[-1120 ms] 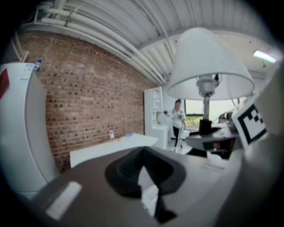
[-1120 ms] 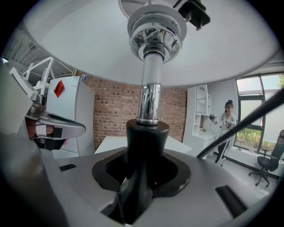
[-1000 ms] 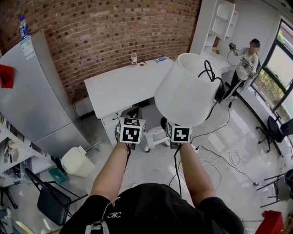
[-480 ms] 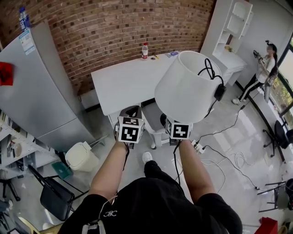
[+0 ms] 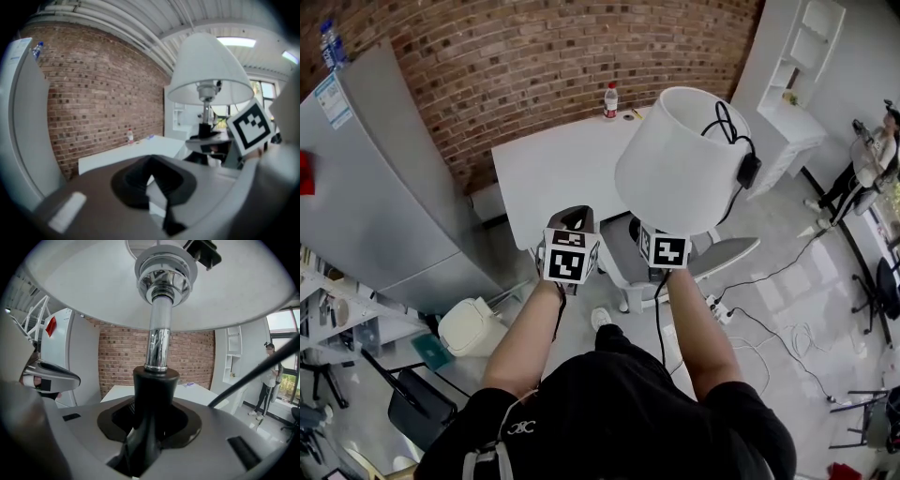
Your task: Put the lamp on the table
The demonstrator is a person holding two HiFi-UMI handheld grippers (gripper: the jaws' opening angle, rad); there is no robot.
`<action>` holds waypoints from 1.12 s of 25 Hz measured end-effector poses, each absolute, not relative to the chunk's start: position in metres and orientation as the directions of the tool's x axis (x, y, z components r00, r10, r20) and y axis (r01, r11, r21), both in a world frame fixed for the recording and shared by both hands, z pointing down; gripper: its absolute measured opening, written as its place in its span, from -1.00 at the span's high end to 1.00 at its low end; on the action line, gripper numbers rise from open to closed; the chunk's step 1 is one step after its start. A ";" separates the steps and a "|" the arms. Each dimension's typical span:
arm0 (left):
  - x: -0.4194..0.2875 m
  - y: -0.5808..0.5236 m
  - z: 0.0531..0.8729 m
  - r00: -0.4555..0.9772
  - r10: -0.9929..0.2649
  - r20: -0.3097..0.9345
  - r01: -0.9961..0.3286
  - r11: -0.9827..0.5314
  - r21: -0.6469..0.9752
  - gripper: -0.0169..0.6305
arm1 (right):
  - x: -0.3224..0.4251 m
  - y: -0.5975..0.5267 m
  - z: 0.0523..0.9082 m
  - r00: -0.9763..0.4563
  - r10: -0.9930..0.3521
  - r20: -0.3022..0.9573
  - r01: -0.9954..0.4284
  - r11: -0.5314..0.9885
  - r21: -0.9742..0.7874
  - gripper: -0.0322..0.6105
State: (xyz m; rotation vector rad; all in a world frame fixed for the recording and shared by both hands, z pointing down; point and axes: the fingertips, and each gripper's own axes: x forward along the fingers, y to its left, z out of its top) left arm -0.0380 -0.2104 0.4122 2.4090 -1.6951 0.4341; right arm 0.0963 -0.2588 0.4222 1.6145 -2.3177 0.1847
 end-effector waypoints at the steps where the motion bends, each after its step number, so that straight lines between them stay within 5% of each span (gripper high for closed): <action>1: -0.040 -0.224 0.413 0.310 -0.892 0.328 -0.941 -0.338 -0.032 0.96 | 0.095 -0.274 0.424 -0.319 -0.891 0.324 -0.930 0.359 0.072 0.50; 28: -0.132 -0.469 0.510 0.151 -0.826 0.543 -0.988 -0.139 0.065 0.96 | -0.023 -0.664 0.534 -0.489 -0.780 0.390 -0.840 0.542 0.032 0.50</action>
